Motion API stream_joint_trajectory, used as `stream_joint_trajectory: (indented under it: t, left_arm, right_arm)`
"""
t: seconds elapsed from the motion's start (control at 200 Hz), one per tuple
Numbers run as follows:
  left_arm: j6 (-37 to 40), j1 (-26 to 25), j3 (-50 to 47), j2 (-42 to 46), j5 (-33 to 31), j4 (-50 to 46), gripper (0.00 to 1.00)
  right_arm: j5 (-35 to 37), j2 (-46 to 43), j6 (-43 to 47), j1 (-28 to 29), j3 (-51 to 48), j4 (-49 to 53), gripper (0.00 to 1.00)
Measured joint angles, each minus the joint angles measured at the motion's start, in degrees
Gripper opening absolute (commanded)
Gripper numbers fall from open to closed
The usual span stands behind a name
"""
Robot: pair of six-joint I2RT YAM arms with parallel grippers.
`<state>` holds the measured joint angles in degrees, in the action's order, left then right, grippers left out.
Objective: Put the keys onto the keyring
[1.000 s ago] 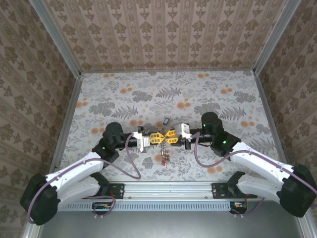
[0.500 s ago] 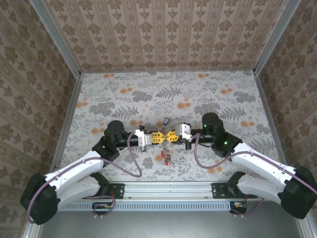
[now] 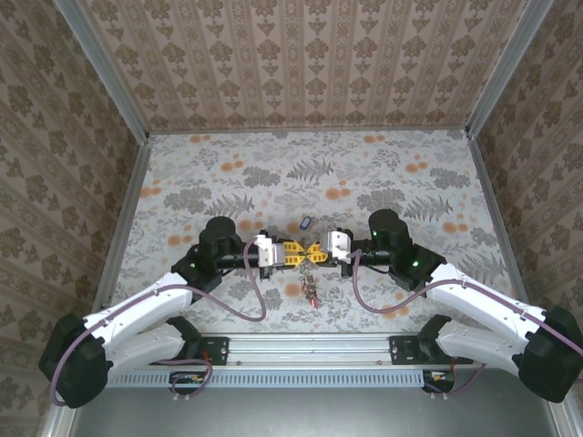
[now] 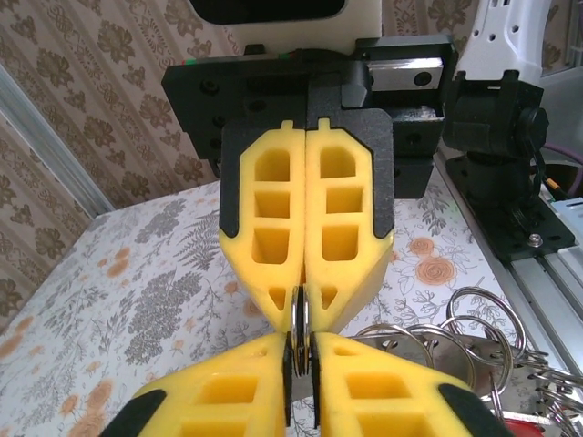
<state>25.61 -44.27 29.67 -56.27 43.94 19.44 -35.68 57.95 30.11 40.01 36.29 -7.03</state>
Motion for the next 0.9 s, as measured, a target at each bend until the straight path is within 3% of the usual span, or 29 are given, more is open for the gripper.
stream_joint_trajectory:
  t: [0.115,0.725,0.9]
  left_arm:
    - [0.17,0.0,0.0,0.0,-0.26,-0.2,0.3]
    - [0.15,-0.72,0.02,-0.63,-1.97,-0.76,0.27]
    - [0.11,-0.72,0.02,-0.61,-3.48,-0.55,0.33]
  right_arm:
    - [1.03,0.0,0.22,0.04,0.0,-0.02,0.0]
    - [4.02,-0.63,1.73,0.46,-0.17,1.55,0.0]
    - [5.03,-1.44,1.31,0.46,-1.6,1.25,0.0]
